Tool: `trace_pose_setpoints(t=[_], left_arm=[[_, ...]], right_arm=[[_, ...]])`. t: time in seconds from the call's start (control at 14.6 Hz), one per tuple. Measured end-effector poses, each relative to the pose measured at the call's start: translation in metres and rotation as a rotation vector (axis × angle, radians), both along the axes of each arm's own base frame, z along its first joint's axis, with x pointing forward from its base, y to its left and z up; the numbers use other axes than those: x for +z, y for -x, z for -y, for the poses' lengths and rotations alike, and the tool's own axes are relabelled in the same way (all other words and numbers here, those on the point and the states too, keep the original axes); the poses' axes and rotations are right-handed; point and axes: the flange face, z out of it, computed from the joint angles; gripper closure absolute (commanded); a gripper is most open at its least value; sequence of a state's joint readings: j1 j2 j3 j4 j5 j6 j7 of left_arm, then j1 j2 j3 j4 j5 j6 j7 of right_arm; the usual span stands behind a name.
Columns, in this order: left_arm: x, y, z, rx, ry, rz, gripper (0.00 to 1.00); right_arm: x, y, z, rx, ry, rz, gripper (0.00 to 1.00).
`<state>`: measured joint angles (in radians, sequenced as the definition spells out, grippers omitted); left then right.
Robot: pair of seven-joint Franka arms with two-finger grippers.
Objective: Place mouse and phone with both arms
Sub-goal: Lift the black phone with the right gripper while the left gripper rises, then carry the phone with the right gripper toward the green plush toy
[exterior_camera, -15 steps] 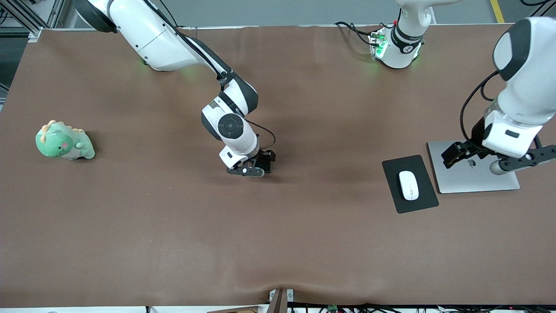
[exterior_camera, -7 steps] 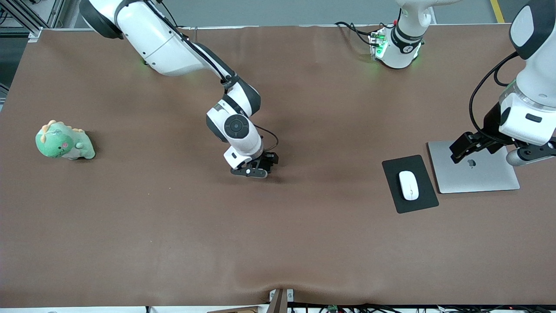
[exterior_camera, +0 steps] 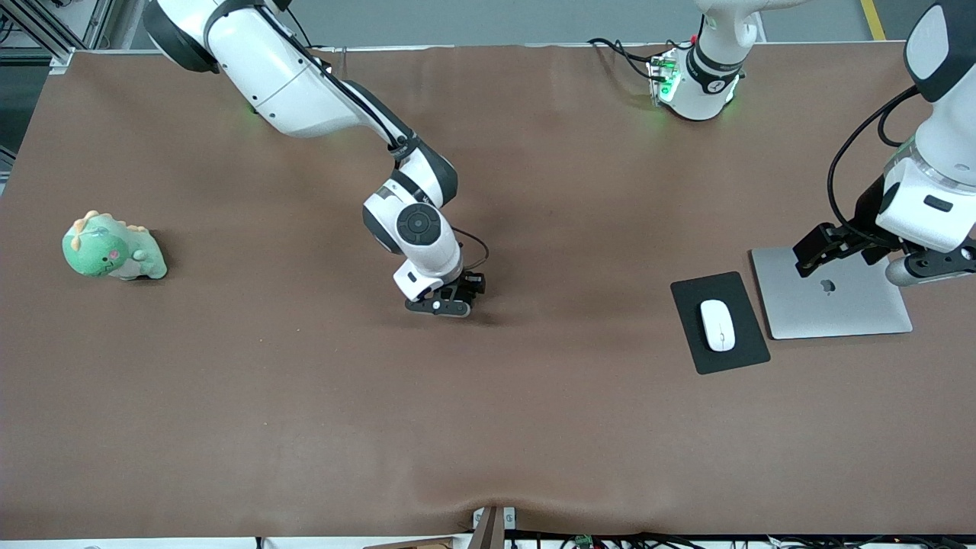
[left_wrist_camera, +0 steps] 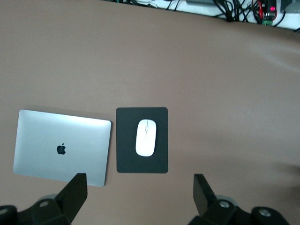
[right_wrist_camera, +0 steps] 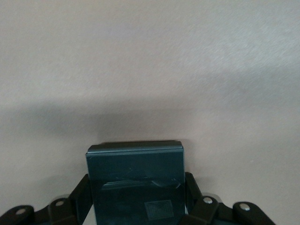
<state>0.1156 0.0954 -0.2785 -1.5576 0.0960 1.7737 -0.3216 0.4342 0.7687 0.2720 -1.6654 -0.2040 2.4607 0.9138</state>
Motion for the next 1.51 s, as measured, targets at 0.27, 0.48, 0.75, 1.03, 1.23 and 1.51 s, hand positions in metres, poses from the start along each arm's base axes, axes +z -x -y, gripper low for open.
trace_pose_setpoints(t=[0.27,0.48,0.75,1.03,1.23,1.51], left_arm=[[0.015,0.015,0.003,-0.015,-0.013,-0.017,0.00],[0.019,0.018,0.008,-0.025,-0.014,-0.014,0.00],[0.020,0.021,0.025,-0.053,-0.011,-0.014,0.00],[0.019,0.022,0.027,-0.055,0.009,-0.017,0.00],[0.017,0.021,0.027,-0.054,0.011,-0.021,0.00],[0.011,0.017,0.023,-0.048,0.012,-0.032,0.00]], right_arm=[[0.008,-0.009,0.011,-0.017,0.053,-0.044,1.00],[0.033,-0.020,0.025,-0.042,0.064,-0.060,1.00],[0.047,-0.042,0.054,-0.098,0.054,-0.058,1.00],[0.069,-0.066,0.107,-0.141,0.056,-0.119,1.00],[0.093,-0.077,0.151,-0.136,0.049,-0.166,1.00],[0.101,-0.079,0.200,-0.097,0.054,-0.181,1.00]])
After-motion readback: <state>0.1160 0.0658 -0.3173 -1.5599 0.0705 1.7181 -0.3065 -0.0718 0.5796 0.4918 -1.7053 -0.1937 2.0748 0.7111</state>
